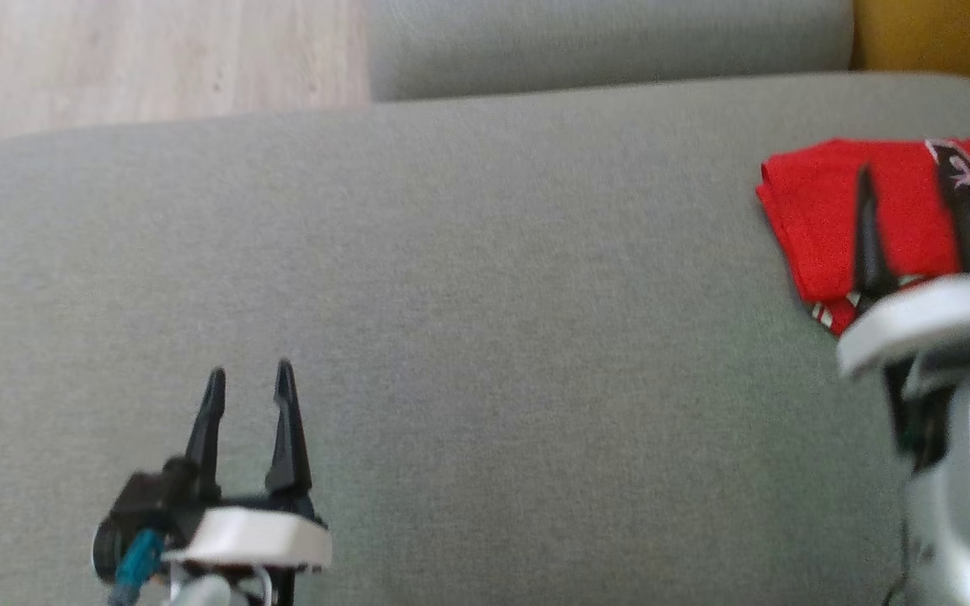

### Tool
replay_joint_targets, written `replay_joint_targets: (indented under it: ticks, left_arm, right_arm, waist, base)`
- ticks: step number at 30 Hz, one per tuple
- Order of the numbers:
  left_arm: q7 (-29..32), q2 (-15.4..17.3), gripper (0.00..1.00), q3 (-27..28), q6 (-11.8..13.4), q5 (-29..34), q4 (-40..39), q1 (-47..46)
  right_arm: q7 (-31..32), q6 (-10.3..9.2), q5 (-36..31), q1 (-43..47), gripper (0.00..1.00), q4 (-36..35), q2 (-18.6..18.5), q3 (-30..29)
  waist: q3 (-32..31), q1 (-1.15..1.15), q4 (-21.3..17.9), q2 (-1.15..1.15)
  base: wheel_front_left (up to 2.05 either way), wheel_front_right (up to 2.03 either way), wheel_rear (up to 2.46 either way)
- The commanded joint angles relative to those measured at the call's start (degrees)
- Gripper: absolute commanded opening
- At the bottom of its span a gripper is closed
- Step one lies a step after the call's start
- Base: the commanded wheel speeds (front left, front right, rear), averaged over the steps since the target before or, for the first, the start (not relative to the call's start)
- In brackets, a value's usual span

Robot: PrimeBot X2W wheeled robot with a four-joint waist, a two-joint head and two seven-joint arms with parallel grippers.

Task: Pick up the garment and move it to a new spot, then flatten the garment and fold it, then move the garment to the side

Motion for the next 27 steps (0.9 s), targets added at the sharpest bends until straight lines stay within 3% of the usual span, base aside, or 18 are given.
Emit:
replay_joint_targets:
  ticks: [1,14,27]
  left_arm:
    - [-0.58,1.05,1.0,2.58,0.02,-0.24,-1.55,-0.95]
    - [-0.69,0.68,1.0,2.51,0.22,-0.64,-0.42,5.47]
    - [-0.03,-0.44,1.0,1.45,0.54,-1.2,0.78,5.2]
  right_arm:
    - [-0.66,-0.04,0.26,0.69,1.0,-3.09,0.69,1.56]
    - [-6.24,-0.04,6.6,21.16,1.0,-10.63,1.85,7.33]
    - [-7.83,-0.04,7.21,25.04,1.0,-9.97,1.86,9.69]
  waist:
    - [-1.93,0.02,1.18,0.0]
    - [-5.19,0.02,4.57,0.0]
    - [-5.67,0.02,4.72,0.0]
  base:
    - [0.0,0.0,0.0]
    - [0.0,0.0,0.0]
    - [0.0,0.0,0.0]
